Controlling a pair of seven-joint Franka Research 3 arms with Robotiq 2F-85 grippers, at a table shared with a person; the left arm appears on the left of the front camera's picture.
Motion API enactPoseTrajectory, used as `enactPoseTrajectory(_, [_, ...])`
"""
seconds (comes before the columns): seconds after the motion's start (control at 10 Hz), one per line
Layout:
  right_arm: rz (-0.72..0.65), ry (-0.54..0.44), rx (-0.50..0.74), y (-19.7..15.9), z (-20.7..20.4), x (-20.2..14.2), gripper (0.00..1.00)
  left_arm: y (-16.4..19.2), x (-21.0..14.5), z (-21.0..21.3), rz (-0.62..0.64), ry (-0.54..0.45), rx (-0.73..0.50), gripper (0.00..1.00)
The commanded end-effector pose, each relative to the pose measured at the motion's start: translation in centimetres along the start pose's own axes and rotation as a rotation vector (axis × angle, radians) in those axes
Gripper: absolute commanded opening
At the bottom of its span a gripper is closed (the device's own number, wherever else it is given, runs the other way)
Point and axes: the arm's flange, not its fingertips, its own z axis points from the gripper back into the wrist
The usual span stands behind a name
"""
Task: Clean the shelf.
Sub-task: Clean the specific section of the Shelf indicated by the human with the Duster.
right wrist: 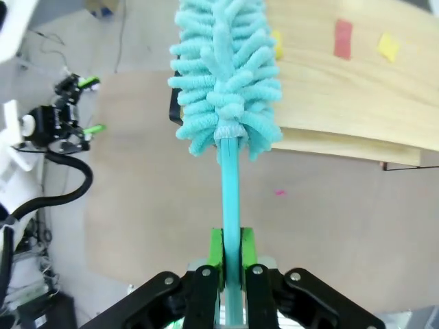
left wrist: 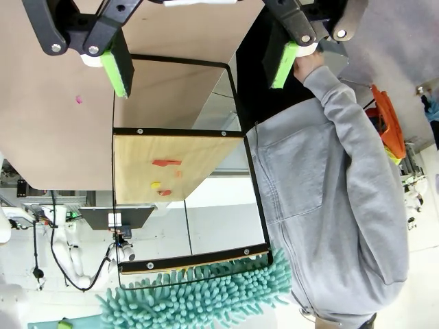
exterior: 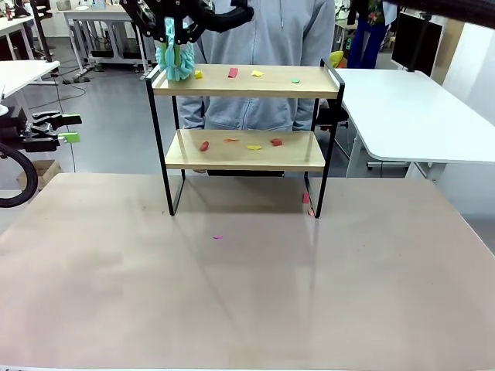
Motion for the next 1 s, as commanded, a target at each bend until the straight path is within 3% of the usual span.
enactPoseTrajectory(0.0, [-0.022, 0.01, -0.028, 3.2, 1.0, 2.5, 0.13, -0.1, 0.4, 0.0, -0.006, 0.005, -0.001, 1.0])
enactPoseTrajectory(0.4, [0.034, 0.071, 0.06, 4.0, 0.1, 2.5, 0.13, -0.1, 0.4, 0.0, -0.006, 0.005, -0.001, 1.0])
enactPoseTrajectory(0.5, [-0.002, 0.043, 0.005, 1.3, -1.4, 0.2, 0.13, -0.1, 0.4, 0.0, -0.006, 0.005, -0.001, 1.0])
enactPoseTrajectory(0.9, [-0.002, 0.043, 0.005, 1.3, -1.4, 0.2, 0.13, -0.1, 0.4, 0.0, -0.006, 0.005, -0.001, 1.0])
